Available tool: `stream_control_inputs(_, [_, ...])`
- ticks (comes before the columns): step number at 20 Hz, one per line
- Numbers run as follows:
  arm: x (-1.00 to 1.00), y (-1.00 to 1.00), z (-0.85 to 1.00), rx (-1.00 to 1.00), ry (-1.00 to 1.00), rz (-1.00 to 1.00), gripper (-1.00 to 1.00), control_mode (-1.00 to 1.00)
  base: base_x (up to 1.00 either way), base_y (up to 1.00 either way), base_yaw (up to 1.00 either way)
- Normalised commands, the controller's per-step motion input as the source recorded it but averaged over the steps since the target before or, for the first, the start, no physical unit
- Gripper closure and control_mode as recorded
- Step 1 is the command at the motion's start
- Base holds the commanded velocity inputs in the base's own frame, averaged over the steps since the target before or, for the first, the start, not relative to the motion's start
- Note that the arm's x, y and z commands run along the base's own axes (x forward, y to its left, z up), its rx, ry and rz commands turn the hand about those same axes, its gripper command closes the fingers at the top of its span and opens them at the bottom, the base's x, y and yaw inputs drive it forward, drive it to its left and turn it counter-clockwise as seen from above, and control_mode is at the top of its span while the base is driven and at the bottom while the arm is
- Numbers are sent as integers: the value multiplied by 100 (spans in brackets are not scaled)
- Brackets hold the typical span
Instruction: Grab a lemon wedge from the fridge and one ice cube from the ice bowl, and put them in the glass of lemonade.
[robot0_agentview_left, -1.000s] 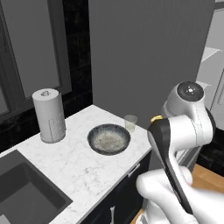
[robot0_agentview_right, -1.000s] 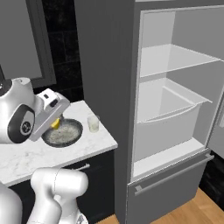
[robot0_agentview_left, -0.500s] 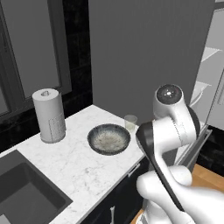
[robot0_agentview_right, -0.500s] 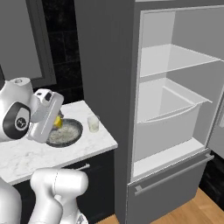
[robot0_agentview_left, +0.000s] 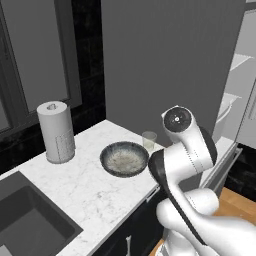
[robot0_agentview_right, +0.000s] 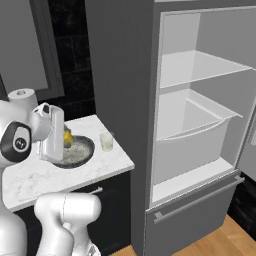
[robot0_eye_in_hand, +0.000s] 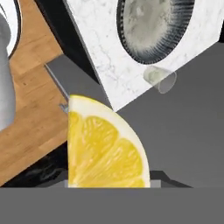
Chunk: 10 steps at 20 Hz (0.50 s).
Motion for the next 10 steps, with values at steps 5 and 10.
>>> stream_control_inputs(5, [5, 0, -5, -31, 13, 20, 100, -100, 0, 0, 0])
stream_control_inputs(10, [0, 0, -2, -30, 23, 13, 100, -100, 0, 0, 0])
